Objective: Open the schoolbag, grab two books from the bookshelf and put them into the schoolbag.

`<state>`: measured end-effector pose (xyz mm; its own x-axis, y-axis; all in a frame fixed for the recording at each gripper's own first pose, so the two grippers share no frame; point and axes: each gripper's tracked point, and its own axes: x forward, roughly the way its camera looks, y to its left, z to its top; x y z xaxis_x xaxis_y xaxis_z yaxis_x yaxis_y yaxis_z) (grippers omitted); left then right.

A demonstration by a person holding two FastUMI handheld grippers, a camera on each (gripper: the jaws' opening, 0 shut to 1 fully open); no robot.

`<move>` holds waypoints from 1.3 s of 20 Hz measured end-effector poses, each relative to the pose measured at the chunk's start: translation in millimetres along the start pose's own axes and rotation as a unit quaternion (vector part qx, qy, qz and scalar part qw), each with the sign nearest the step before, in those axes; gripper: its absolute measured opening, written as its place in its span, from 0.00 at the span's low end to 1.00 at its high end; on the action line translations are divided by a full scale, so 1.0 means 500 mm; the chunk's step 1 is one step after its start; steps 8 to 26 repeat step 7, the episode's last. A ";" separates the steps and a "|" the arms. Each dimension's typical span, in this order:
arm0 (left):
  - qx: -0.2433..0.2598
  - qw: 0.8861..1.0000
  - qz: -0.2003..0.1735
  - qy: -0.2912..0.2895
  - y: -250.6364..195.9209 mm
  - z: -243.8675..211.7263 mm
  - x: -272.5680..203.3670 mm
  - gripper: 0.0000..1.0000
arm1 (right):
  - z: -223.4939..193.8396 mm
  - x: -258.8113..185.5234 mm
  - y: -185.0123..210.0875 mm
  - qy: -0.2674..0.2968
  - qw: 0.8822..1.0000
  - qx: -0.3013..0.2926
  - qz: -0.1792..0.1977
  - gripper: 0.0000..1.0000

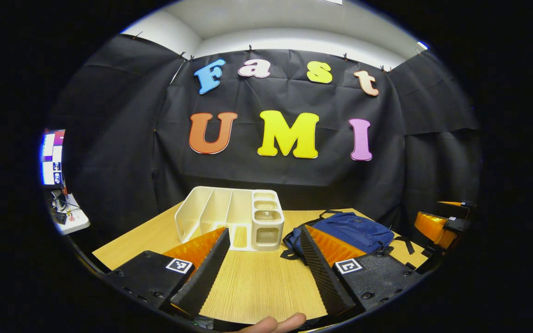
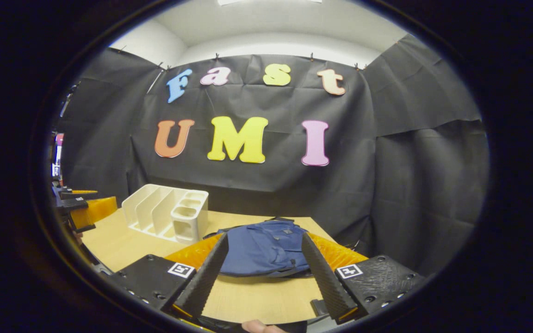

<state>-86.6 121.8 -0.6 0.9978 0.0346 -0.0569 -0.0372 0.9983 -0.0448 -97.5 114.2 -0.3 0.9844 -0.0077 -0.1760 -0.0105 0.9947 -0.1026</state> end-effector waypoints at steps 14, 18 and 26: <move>0.007 1.000 0.000 0.006 -0.004 -0.008 -0.002 0.96 | -0.002 0.000 -0.005 0.001 1.000 0.002 -0.001 0.95; 0.007 1.000 0.000 0.006 -0.004 -0.008 -0.002 0.96 | -0.002 0.000 -0.005 0.001 1.000 0.002 -0.001 0.95; 0.007 1.000 0.000 0.006 -0.004 -0.008 -0.002 0.96 | -0.002 0.000 -0.005 0.001 1.000 0.002 -0.001 0.95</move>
